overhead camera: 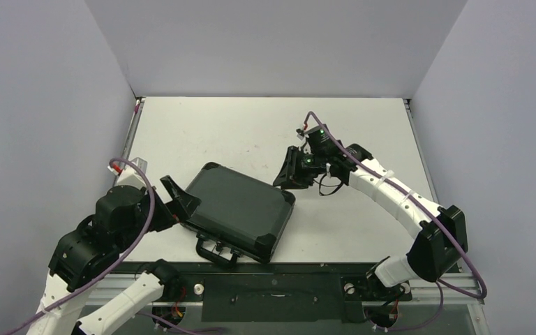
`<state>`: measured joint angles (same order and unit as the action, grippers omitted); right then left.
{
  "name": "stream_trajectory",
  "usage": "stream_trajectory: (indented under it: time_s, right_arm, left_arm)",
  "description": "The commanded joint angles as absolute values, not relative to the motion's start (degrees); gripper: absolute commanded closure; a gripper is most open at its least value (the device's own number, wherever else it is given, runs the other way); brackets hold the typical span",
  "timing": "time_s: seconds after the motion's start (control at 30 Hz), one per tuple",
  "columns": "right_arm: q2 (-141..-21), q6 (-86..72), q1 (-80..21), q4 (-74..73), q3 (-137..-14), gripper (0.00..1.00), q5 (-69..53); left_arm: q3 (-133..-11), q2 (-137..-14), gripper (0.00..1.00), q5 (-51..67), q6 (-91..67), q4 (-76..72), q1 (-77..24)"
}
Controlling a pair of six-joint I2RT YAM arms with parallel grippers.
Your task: Pack up texas hold em set
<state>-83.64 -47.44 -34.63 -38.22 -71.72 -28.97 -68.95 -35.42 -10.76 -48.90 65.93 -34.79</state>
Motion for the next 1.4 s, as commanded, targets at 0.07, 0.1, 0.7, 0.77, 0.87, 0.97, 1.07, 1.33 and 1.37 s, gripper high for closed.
stream_trajectory:
  time_s: [0.07, 0.1, 0.7, 0.77, 0.87, 0.97, 1.07, 1.33, 1.37]
  right_arm:
    - [-80.2, -48.2, -39.3, -35.4, -71.5, 0.68, -24.6]
    - [-80.0, -48.3, -39.9, -35.6, -71.6, 0.67, -24.1]
    - [-83.9, -60.1, -58.9, -42.6, -80.2, 0.54, -3.8]
    - [-85.4, -62.5, -60.9, -44.3, -82.7, 0.54, -2.3]
    - [-88.1, -63.7, -63.4, -47.6, -89.5, 0.54, -0.7]
    - [-91.2, -62.5, -64.9, -51.7, -94.2, 0.54, 1.8]
    - [-92.7, -61.1, -65.0, -51.8, -96.1, 0.54, 0.7]
    - [-98.1, -55.0, -63.1, -52.2, -97.9, 0.54, -6.2]
    - [-98.5, -53.7, -63.1, -53.0, -98.8, 0.55, -7.4]
  left_arm:
    - [-66.8, -30.5, 0.12, -11.6, -54.4, 72.0, -34.6]
    - [-65.7, -29.9, 0.12, -11.4, -54.9, 73.1, -34.6]
    - [-58.5, -19.7, 0.18, -5.7, -62.1, 84.6, -34.6]
    - [-58.6, -18.5, 0.18, -4.1, -63.0, 86.1, -34.6]
    - [-58.2, -16.9, 0.19, -2.5, -64.4, 87.6, -34.6]
    - [-56.3, -16.1, 0.21, -1.3, -64.9, 88.3, -34.6]
    - [-54.6, -17.4, 0.21, -0.1, -64.8, 90.1, -34.6]
    - [-54.6, -20.6, 0.19, -2.9, -65.4, 88.7, -34.6]
    - [-53.5, -20.8, 0.2, -2.9, -65.9, 88.6, -34.6]
